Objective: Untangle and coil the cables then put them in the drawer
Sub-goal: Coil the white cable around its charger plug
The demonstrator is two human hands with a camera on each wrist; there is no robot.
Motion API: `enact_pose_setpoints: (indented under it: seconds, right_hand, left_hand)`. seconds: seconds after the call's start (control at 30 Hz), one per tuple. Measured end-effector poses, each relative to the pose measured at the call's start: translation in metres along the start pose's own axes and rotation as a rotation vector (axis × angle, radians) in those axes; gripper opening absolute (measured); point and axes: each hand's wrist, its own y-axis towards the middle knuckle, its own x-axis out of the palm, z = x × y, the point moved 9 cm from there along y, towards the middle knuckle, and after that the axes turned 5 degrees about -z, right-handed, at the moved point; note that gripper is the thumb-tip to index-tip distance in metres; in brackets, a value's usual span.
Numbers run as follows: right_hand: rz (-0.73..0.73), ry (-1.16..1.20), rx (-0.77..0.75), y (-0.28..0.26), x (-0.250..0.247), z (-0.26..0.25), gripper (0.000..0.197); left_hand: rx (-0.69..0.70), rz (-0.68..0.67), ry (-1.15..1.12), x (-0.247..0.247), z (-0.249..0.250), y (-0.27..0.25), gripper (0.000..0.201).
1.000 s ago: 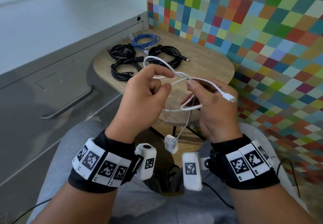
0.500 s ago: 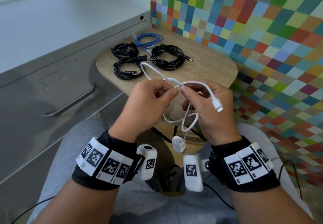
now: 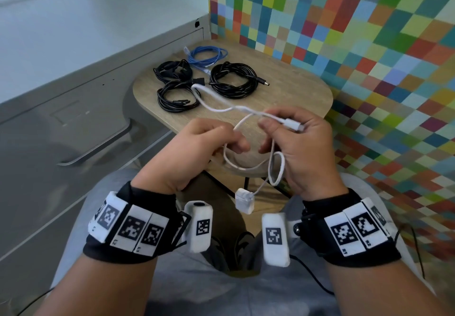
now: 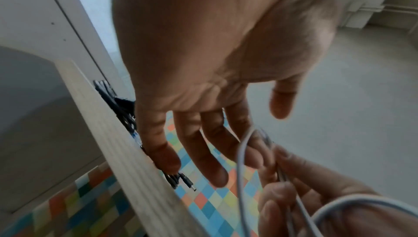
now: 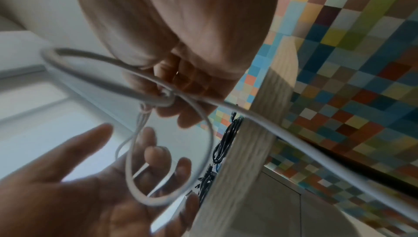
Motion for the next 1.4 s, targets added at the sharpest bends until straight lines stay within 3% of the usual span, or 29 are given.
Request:
enact_pose_setpoints:
  seconds: [0.1, 0.27, 0.4, 0.63, 0.77, 0.9, 1.07, 1.23, 1.33, 1.4]
  right_hand:
    - [-0.143, -0.096, 0.011, -0.004, 0.019, 0.002, 0.008]
    - [-0.079, -0.130, 0.022, -0.005, 0.014, 0.003, 0.008]
    - [-0.038, -0.131, 0.034, -0.004, 0.010, 0.002, 0.007]
    - [0.018, 0.234, 0.101, 0.007, 0.002, 0.007, 0.016]
    - [0.029, 0.366, 0.159, 0.008, -0.001, 0.012, 0.019]
    - [-0.016, 0.351, 0.158, 0.004, 0.001, 0.013, 0.019]
    - [-0.159, 0.171, 0.169, -0.001, 0.019, 0.018, 0.024]
    - [-0.040, 0.090, 0.143, 0.001, 0.009, 0.020, 0.014]
    - [0.105, 0.215, 0.179, 0.004, -0.013, 0.024, 0.013]
    - [0.151, 0.266, 0.186, 0.007, -0.025, 0.023, 0.016]
  left_hand:
    - [-0.002, 0.146, 0.164, -0.009, 0.005, -0.003, 0.044]
    - [0.066, 0.223, 0.288, -0.010, 0.019, -0.004, 0.030]
    - [0.111, 0.249, 0.224, -0.015, 0.020, -0.005, 0.024]
    - [0.208, 0.330, -0.162, -0.027, 0.015, -0.004, 0.027]
    - [0.268, 0.243, -0.255, -0.024, 0.015, -0.001, 0.020]
    - [0.158, 0.019, -0.103, -0.009, 0.007, 0.000, 0.007]
    - [0.029, 0.050, 0.127, -0.007, 0.003, -0.002, 0.024]
    - [0.036, 0.270, 0.025, -0.022, 0.006, -0.003, 0.017]
    - [0.127, 0.306, 0.084, -0.028, 0.026, -0.013, 0.012]
    - [0.107, 0.330, 0.126, -0.039, 0.026, -0.016, 0.022]
